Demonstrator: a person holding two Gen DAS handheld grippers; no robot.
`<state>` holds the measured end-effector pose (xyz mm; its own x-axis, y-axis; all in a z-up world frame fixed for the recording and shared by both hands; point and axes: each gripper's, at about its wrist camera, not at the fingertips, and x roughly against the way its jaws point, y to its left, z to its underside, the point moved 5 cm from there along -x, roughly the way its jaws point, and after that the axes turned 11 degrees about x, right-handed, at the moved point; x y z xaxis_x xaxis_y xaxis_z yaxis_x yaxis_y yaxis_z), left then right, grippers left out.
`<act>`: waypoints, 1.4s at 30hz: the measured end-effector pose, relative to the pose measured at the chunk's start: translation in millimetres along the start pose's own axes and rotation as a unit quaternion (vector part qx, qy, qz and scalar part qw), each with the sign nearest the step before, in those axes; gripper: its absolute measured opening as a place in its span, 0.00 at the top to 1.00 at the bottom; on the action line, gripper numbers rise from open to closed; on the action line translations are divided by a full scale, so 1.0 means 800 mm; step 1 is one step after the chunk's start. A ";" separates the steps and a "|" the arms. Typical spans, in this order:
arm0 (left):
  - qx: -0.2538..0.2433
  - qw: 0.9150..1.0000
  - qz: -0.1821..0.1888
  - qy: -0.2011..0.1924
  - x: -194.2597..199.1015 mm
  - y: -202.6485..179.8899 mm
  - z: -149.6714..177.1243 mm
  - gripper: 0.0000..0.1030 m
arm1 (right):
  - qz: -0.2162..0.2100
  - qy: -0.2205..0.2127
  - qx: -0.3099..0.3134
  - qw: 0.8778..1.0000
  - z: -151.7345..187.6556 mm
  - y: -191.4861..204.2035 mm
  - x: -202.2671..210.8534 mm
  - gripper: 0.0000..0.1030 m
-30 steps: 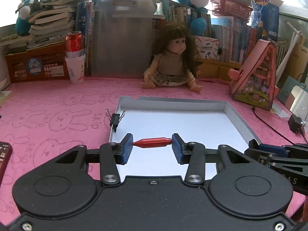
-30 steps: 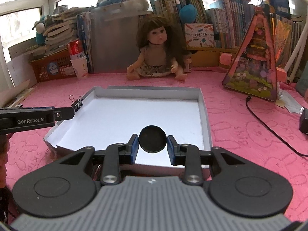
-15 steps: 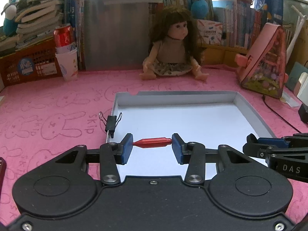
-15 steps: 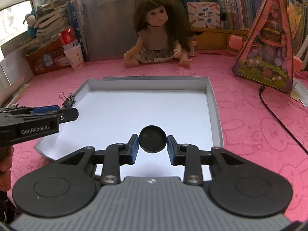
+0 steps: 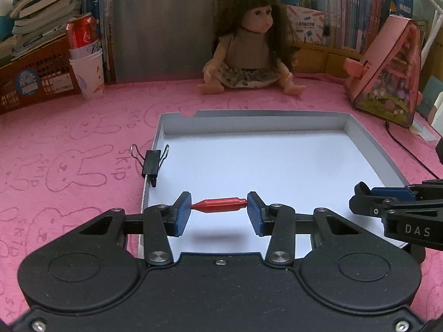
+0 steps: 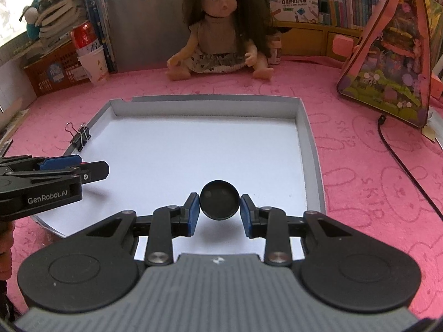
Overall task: Organize rigid objects
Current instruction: 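Lift the red capsule with the left tool while the right tool carries the lid over the tray, then open the left tool to drop the capsule while the right tool releases the lid into the tray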
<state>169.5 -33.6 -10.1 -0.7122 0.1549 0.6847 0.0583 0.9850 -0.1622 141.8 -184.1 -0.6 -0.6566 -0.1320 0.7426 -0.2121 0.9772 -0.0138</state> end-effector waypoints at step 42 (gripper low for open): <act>-0.020 0.999 0.007 -0.027 0.024 -0.013 0.014 0.24 | 0.024 -0.051 0.031 0.998 0.001 0.012 0.026 0.21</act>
<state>147.0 -41.6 -3.4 -0.7476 0.1658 0.6431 0.0963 0.9852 -0.1421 125.6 -177.4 14.2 -0.7369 -0.1047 0.6678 -0.2212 0.9709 -0.0919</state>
